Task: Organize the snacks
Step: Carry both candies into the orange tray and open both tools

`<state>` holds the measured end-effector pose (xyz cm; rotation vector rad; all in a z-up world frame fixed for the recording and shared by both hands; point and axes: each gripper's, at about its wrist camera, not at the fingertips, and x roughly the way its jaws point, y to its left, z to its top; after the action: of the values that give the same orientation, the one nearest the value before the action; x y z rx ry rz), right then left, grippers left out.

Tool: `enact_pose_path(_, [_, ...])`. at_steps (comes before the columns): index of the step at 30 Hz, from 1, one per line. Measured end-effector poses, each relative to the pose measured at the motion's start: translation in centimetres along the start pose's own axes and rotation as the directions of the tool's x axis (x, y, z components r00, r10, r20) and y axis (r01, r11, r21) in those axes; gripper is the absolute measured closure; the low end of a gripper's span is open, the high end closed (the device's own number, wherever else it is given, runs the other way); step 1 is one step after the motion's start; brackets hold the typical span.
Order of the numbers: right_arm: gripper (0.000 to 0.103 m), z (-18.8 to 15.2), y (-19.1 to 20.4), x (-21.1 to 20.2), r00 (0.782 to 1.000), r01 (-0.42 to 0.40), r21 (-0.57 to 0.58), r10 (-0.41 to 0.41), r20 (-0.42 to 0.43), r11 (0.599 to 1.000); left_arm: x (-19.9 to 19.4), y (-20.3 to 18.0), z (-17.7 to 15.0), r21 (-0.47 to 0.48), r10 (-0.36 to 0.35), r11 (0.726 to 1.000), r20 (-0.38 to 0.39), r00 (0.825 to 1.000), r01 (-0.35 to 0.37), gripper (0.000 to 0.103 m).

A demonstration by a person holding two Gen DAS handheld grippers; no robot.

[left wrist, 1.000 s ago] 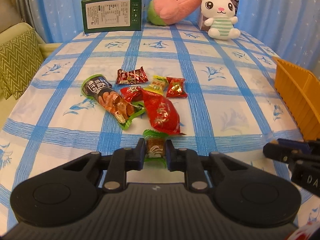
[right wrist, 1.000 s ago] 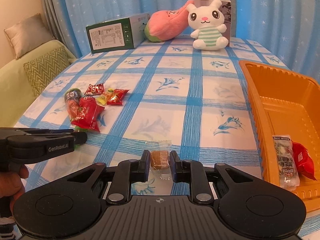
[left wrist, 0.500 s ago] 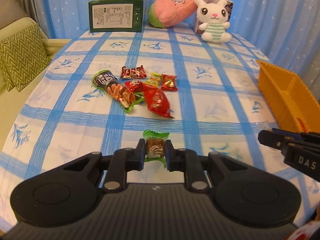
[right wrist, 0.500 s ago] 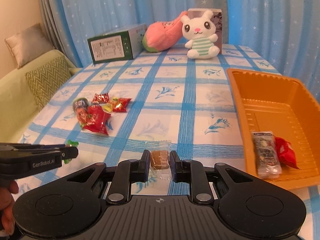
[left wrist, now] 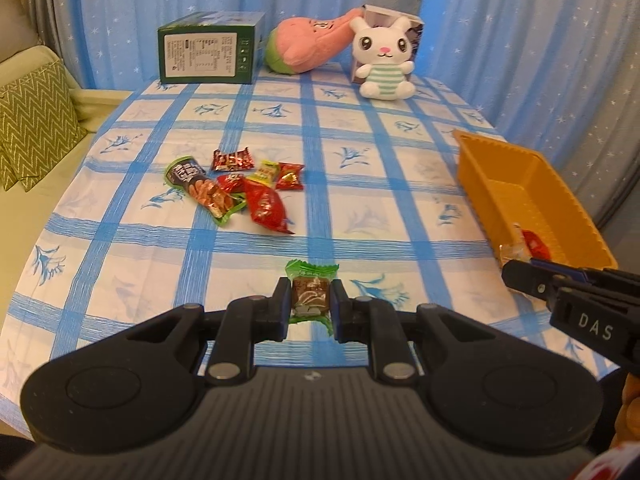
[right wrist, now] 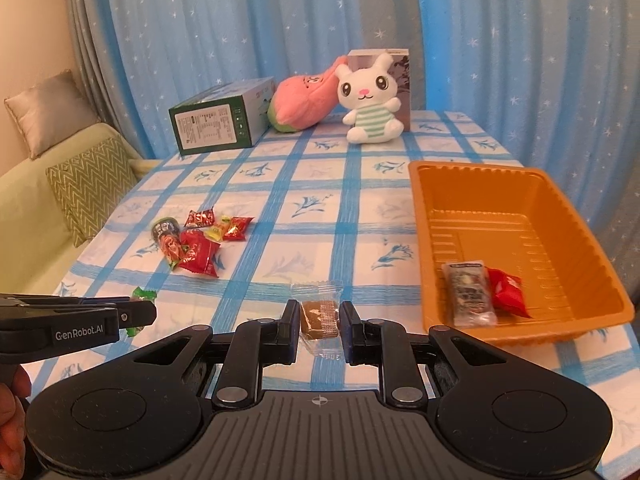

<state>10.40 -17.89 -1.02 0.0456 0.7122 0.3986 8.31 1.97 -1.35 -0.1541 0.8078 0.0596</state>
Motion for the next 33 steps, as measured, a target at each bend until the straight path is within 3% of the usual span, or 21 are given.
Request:
enact_pose_path(15, [0.082, 0.1, -2.6, -3.6, 0.998, 0.052, 0.04, -0.054, 0.039, 0.998, -2.3, -3.5, 1.1, 0.037, -0.083, 0.996, 0.031, 0.996, 0.082, 0.086])
enact_pose_path(33, [0.082, 1.8, -10.9, -5.9, 0.982, 0.175, 0.17, -0.186, 0.047, 0.97, -0.7, -12.0, 3.9, 0.123, -0.246, 0.962, -0.005, 0.969, 0.245, 0.086])
